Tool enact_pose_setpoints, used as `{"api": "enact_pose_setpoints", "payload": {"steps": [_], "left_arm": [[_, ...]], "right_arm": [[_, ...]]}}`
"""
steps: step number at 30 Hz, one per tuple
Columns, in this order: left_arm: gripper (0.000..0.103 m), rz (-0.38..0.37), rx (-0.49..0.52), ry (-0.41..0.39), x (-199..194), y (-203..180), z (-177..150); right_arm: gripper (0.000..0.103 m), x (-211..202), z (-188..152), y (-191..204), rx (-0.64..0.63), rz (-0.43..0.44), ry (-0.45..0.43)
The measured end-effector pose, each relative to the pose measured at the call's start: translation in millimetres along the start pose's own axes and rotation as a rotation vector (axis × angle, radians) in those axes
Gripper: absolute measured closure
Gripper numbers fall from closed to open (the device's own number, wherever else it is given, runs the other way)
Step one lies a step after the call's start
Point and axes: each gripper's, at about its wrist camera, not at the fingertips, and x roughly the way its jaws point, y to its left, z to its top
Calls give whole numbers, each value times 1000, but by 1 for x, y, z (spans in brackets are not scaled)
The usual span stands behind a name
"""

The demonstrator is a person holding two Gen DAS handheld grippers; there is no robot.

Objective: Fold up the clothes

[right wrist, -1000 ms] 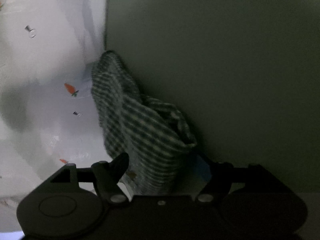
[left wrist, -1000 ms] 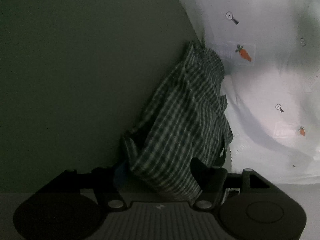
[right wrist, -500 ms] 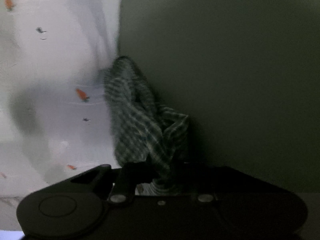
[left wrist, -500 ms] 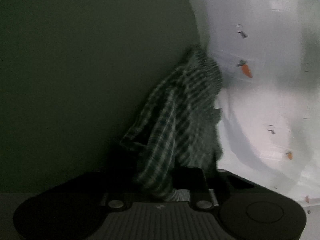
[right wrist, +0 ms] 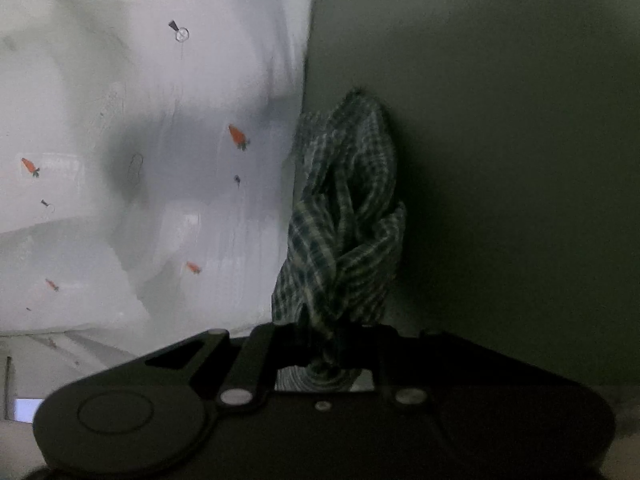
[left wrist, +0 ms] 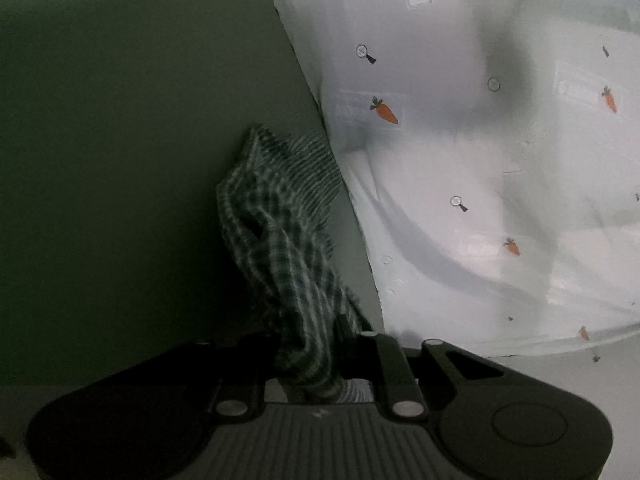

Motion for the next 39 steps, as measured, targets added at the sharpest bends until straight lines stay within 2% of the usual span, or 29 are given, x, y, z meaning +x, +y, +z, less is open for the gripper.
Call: {"api": "enact_pose_setpoints", "payload": {"steps": [4, 7, 12, 19, 31, 39], "left_arm": [[85, 75, -115, 3, -15, 16, -8], [86, 96, -177, 3, -14, 28, -15], [85, 92, -166, -4, -12, 18, -16], [85, 93, -252, 8, 10, 4, 6], [78, 59, -308, 16, 57, -19, 43], [75, 27, -350, -1, 107, -32, 88]], "right_arm": [[92, -8, -10, -19, 112, -37, 50], [92, -13, -10, -25, 139, -58, 60], [91, -14, -10, -22, 226, -39, 58], [91, -8, -8, -16, 373, -11, 61], [88, 27, 24, 10, 455, 28, 28], [85, 68, 68, 32, 483, 45, 2]]}}
